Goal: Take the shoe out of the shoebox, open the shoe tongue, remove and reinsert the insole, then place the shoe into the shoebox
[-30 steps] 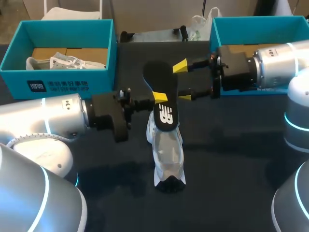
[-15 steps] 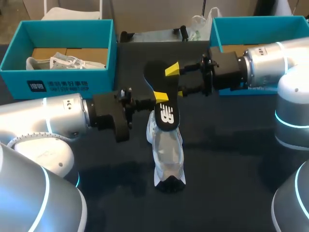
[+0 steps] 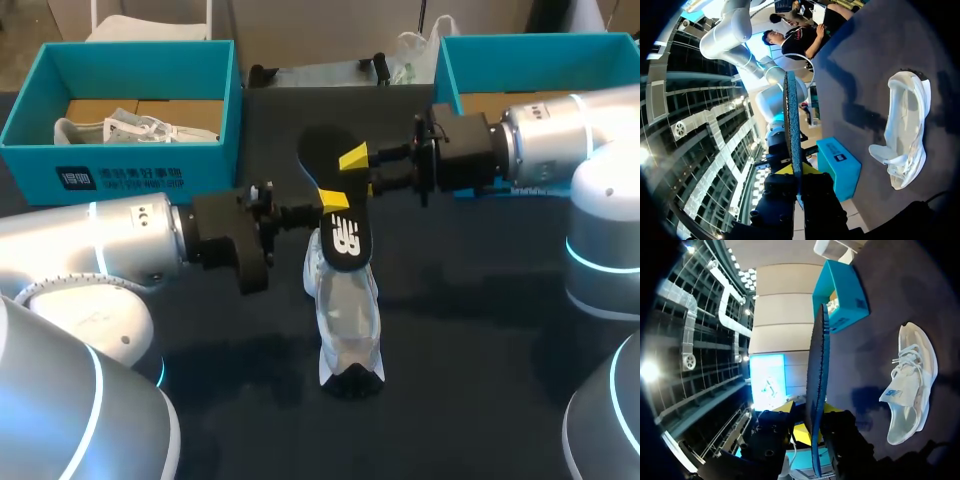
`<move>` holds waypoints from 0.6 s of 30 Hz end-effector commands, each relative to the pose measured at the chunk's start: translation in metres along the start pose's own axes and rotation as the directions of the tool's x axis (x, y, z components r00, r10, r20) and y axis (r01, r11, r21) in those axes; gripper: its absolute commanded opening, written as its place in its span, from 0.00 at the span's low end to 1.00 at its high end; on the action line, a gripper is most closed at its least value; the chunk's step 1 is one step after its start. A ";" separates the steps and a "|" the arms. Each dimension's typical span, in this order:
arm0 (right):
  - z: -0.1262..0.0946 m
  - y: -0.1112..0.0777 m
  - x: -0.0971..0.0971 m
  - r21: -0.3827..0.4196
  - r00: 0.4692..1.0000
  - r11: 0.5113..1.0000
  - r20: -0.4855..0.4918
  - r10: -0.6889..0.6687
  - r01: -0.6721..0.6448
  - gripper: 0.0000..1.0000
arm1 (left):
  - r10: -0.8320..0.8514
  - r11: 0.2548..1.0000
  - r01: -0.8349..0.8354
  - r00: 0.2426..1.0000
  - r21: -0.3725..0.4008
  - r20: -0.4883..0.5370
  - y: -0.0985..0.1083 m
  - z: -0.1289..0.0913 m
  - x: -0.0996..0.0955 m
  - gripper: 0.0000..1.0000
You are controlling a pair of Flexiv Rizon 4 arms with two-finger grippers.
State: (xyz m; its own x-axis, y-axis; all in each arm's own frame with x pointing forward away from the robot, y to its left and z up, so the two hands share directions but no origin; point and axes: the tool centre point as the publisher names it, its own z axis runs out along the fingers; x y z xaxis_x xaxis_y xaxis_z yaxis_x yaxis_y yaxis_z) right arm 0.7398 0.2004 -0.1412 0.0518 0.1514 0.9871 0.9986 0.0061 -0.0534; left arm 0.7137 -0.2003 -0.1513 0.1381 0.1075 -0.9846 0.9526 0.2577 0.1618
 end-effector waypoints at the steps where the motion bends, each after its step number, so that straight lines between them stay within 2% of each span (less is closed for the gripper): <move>1: 0.004 -0.001 0.003 -0.002 1.000 1.000 -0.004 -0.013 0.013 0.27 | 0.002 1.000 -0.002 1.000 -0.004 0.002 -0.001 0.001 0.001 0.00; 10: 0.004 -0.001 0.005 -0.006 1.000 1.000 -0.007 -0.024 0.024 0.19 | 0.002 1.000 -0.002 1.000 -0.004 0.002 -0.001 0.001 0.001 0.00; 18: 0.004 0.000 0.002 -0.018 0.999 1.000 -0.026 -0.024 0.023 0.19 | 0.002 1.000 -0.002 1.000 -0.004 0.002 -0.001 0.001 0.001 0.00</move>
State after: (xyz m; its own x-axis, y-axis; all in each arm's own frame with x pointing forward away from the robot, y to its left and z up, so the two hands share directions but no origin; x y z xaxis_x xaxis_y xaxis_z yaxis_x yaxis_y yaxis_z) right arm 0.7414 0.2027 -0.1376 0.0296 0.1337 0.9906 0.9996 0.0005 -0.0299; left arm 0.7136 -0.1999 -0.1510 0.1380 0.1079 -0.9845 0.9526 0.2575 0.1618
